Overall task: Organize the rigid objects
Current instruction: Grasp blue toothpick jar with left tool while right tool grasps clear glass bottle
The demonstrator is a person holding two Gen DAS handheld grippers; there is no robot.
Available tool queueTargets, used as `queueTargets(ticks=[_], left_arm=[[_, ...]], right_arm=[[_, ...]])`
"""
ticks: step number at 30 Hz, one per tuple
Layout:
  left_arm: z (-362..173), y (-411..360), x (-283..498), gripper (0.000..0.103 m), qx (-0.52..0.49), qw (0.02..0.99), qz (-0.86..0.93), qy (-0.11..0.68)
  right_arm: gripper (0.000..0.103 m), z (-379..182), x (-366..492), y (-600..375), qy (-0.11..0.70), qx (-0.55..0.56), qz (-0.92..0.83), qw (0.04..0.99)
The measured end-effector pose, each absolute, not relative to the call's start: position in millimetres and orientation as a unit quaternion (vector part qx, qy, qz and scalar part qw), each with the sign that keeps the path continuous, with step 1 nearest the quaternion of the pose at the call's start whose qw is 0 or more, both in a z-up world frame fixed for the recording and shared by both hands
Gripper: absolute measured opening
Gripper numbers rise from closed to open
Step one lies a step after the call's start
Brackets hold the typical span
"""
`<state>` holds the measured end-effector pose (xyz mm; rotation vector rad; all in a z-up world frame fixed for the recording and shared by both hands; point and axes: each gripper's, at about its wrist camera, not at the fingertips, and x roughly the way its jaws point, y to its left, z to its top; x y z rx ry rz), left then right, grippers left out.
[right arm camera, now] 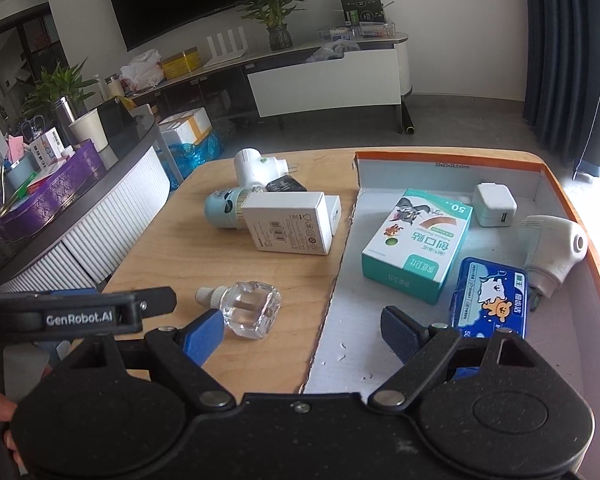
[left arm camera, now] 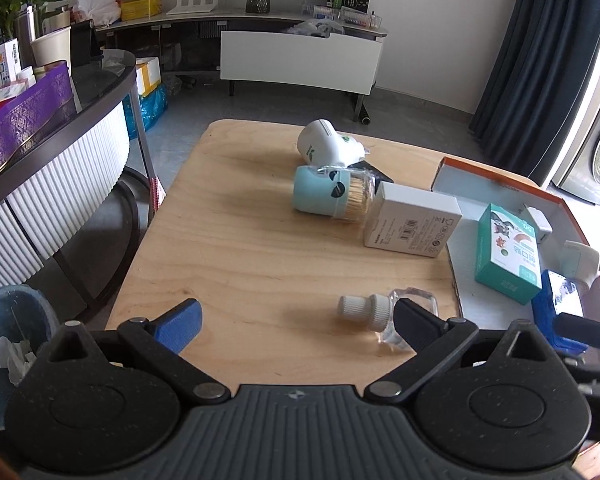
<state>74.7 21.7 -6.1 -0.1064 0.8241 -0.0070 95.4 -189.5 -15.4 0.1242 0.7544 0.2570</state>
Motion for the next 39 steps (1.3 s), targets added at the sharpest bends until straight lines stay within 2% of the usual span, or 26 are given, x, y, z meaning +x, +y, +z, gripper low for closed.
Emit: queueTargets(ticks=[12,19,28,29,32,39], left_arm=[[-5,28,153,0.103,-0.051,0.924,-0.008,0.38],[-17,19,198,0.103,-0.075,0.907,-0.051,0.412],[-43,25,204,0.103,-0.076,0.896,-0.061,0.434],[-44,26,202,0.102,-0.077,0.899,-0.061,0.427],[-44,28,199,0.081,-0.068,0.904,-0.062,0.417],[-38,34,184,0.08,-0.051,0.914,-0.054,0.4]], right_arm=[[0.101,-25,100,-184,0.378,0.062,0.132,0.914],[0.101,-28,107,-182,0.38,0.067,0.137,0.912],[0.101,-37,117,-176,0.388,0.069,0.147,0.907],[0.101,-38,118,-175,0.389,0.069,0.148,0.907],[0.101,-41,122,-171,0.394,0.069,0.15,0.904],[0.101,-47,130,-149,0.399,0.042,0.177,0.899]])
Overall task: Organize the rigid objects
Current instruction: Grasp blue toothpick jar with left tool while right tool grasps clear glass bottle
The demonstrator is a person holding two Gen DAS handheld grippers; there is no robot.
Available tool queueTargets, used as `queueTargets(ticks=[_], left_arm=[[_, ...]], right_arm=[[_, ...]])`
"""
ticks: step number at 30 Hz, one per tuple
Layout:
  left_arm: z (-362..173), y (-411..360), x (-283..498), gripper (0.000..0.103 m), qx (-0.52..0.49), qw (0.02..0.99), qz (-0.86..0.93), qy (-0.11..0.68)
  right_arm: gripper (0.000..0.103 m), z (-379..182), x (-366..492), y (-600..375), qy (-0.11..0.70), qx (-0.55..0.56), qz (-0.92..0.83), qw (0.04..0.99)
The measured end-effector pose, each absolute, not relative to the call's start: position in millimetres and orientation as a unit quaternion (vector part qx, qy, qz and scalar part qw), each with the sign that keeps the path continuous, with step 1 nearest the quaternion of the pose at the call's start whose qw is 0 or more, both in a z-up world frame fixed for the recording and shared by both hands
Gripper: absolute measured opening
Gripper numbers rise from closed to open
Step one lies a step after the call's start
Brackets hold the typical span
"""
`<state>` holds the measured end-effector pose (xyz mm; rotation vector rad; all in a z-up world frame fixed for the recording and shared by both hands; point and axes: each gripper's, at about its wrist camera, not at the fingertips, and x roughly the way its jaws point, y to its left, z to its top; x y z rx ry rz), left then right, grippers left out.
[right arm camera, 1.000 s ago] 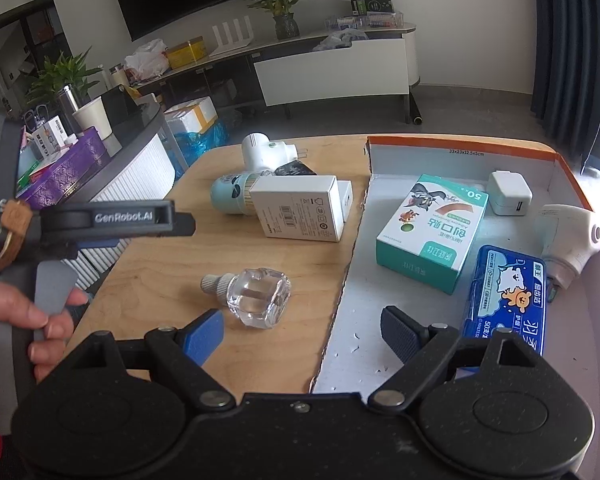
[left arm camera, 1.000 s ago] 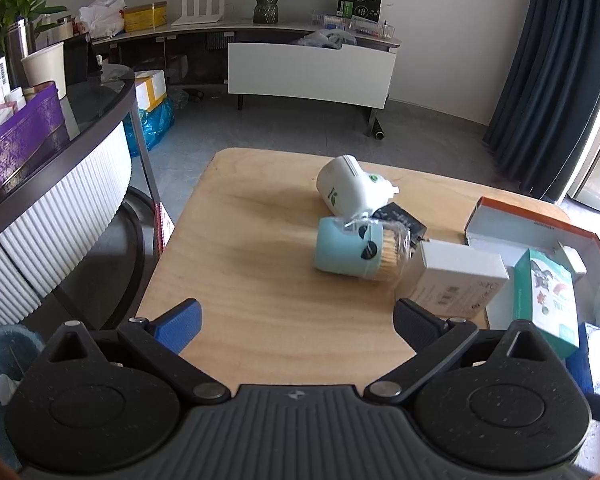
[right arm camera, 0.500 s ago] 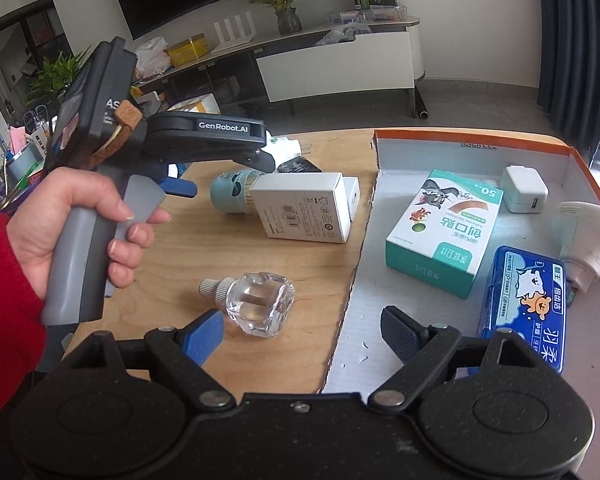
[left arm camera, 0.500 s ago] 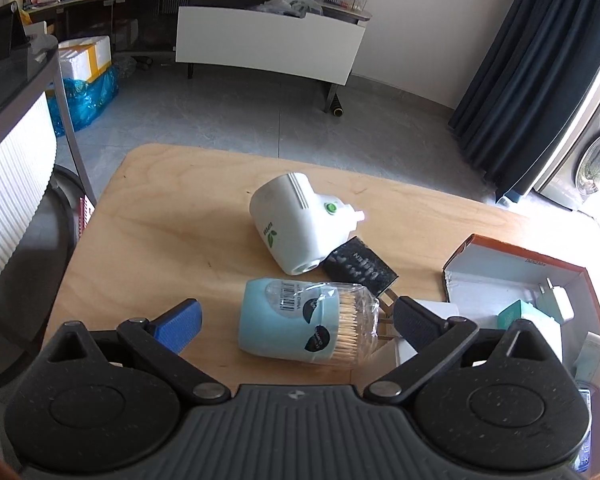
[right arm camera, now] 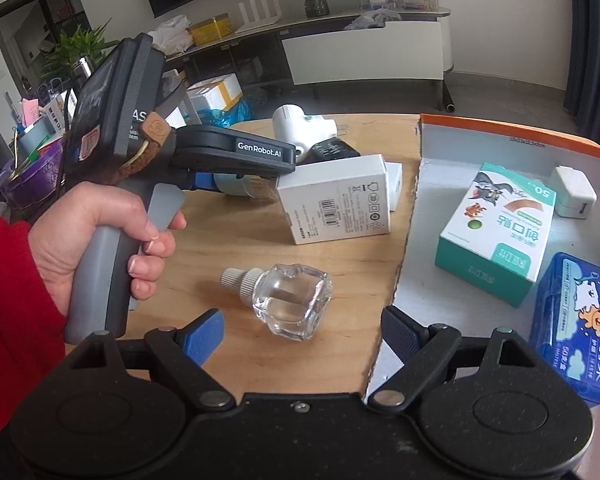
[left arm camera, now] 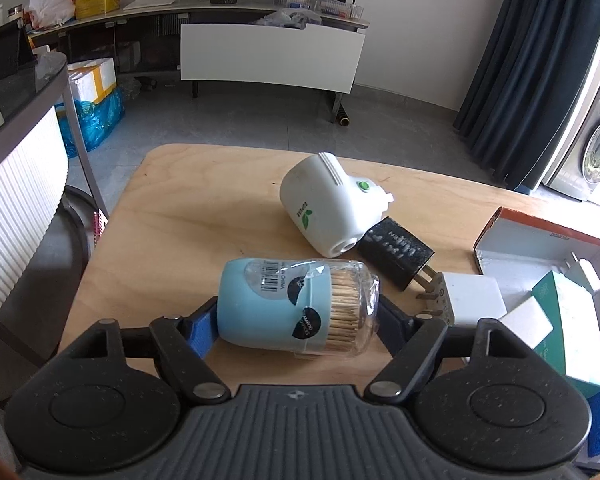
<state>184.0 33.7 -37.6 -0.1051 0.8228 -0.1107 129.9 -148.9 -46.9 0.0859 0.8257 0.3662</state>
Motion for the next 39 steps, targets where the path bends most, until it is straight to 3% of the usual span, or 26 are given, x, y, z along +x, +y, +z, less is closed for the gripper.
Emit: queueTargets(ticks=[7,17,19,24,39], left_arm=[[-25,54,150,0.08,-0.034,0.923,-0.016,0.383],[-14,77,114,0.08,-0.068,0.926,0.023,0.37],[-14,77,110,0.08,-0.07,0.925,0.021,0.372],[-11,74,97,0.08,-0.072,0.928,0.016,0.365],[8,35,54,0.08,-0.057,0.935,-0.016,0.349]], right_arm=[[0.101,-53,145,-122,0.404,-0.001,0.186,0.896],[0.102,-66,158,-96,0.419,0.04,0.111,0.9],[0.093,-69,155,-92,0.408,0.029,0.103,0.907],[0.093,-65,147,-94,0.407,0.024,0.111,0.906],[0.093,2,93,-144,0.33,0.034,0.111,0.937]])
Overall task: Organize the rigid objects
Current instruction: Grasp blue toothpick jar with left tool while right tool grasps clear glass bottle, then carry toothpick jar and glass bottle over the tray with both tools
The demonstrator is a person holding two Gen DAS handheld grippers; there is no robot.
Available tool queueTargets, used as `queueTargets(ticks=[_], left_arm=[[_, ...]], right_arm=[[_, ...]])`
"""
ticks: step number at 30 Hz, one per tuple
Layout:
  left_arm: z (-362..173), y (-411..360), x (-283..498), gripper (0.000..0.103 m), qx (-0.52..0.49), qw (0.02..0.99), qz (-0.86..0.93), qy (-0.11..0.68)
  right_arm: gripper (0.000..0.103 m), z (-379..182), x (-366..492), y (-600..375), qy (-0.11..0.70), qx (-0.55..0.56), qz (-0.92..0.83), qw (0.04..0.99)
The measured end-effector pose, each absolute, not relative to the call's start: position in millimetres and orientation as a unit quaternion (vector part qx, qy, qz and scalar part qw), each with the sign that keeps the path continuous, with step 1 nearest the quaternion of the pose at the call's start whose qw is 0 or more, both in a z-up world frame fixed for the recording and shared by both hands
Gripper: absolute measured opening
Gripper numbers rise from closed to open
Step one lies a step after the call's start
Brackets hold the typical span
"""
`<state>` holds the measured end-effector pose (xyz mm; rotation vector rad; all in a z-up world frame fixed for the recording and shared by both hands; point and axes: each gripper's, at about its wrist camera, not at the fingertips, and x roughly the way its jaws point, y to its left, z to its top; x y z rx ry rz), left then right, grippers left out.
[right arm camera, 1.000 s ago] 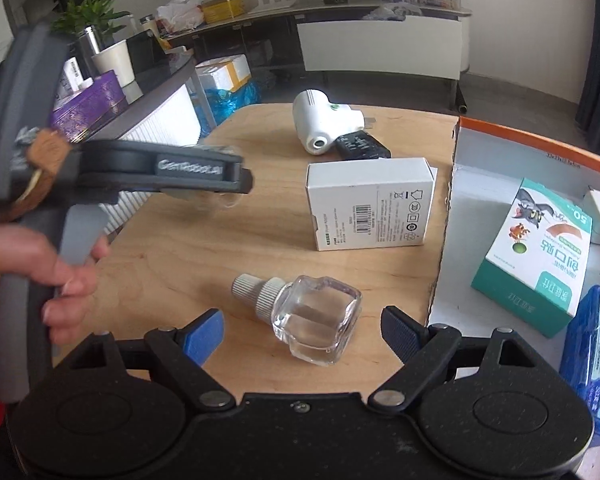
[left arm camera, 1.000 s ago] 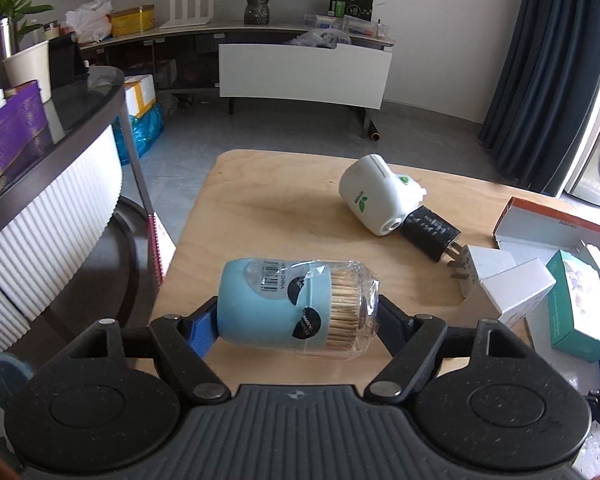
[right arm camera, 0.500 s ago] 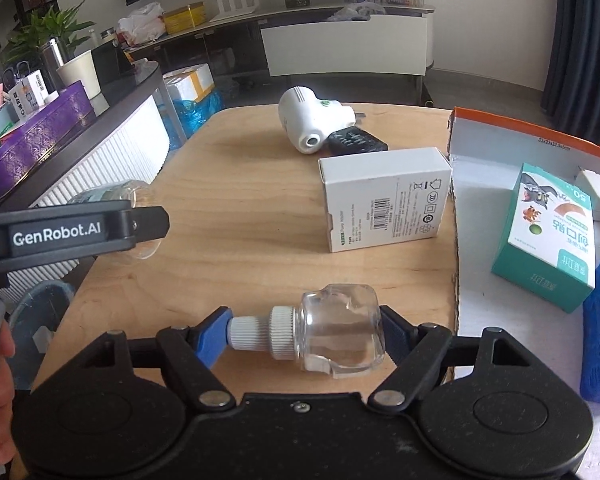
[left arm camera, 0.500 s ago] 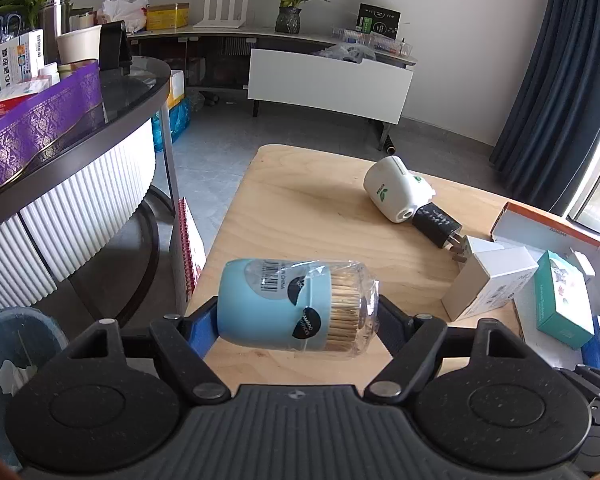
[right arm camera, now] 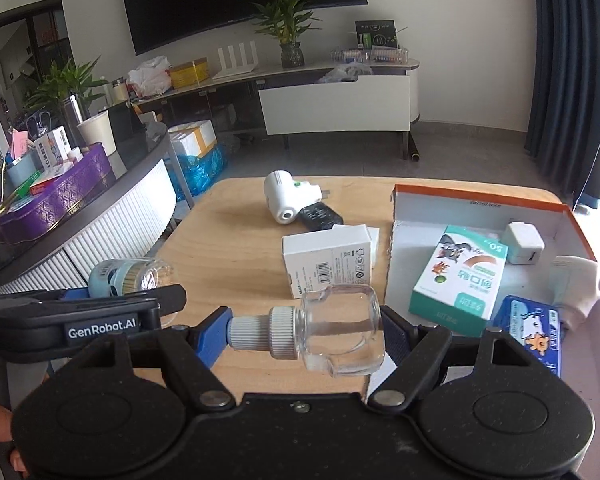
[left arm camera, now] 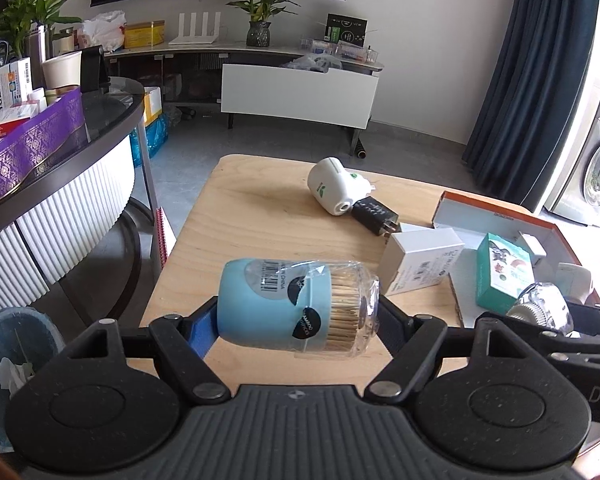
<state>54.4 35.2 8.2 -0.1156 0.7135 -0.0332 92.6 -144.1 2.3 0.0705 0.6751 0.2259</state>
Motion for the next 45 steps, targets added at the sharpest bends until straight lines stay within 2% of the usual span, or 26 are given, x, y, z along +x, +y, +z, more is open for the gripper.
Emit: queueTargets(ticks=[21,45], left_arm=[[14,-37,21,0.08,-0.023,0.93,-0.101,0.354],[14,-99,16,0.08,-0.004,0.919,-0.168,0.357]], right_arm=[[0.093,20,33,-216,0.308,0.07,0.058,0.947],[0.093,24,8,-280,0.287,0.099,-0.019,0.952]])
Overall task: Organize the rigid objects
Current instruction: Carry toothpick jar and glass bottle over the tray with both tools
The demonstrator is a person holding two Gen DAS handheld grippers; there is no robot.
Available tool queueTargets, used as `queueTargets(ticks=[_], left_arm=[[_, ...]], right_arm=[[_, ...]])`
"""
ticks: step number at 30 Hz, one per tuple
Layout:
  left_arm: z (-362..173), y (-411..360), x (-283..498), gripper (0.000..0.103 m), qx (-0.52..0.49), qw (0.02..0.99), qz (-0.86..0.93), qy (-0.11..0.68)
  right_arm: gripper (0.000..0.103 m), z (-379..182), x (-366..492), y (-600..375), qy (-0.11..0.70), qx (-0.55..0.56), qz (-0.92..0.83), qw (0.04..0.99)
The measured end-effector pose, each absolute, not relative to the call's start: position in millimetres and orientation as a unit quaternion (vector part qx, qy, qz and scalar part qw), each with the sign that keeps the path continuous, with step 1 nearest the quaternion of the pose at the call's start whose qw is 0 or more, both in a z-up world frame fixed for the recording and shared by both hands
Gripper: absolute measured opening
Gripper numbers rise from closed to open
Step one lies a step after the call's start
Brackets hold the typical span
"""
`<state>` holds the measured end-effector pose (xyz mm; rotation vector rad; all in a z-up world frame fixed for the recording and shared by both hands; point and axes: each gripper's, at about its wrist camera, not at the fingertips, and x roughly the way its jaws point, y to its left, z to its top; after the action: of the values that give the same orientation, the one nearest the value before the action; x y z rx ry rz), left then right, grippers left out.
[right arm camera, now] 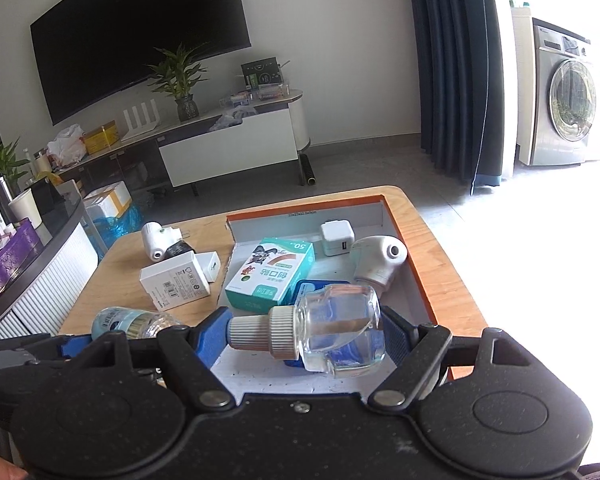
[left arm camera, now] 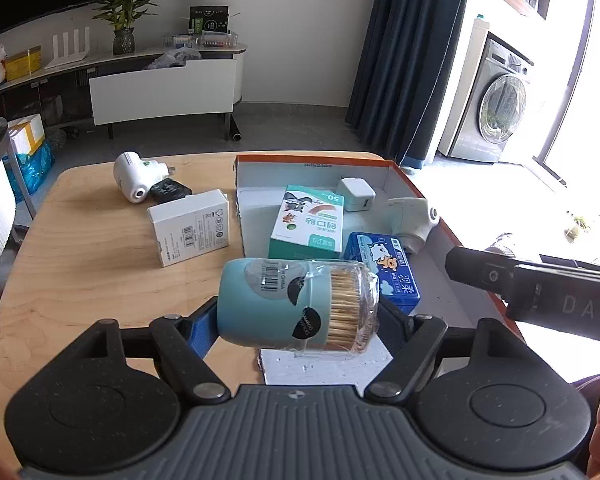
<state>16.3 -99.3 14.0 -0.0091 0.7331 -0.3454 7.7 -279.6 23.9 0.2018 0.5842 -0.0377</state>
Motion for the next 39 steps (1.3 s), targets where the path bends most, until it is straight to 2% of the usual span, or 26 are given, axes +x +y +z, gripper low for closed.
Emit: queueTargets(ticks=[39], left_arm=[[3,-131,23,0.08,0.012,0.908,-0.191,0.374]], right_arm=[[0.093,8,18,-306,0.297,0.124,-0.045,0.946]])
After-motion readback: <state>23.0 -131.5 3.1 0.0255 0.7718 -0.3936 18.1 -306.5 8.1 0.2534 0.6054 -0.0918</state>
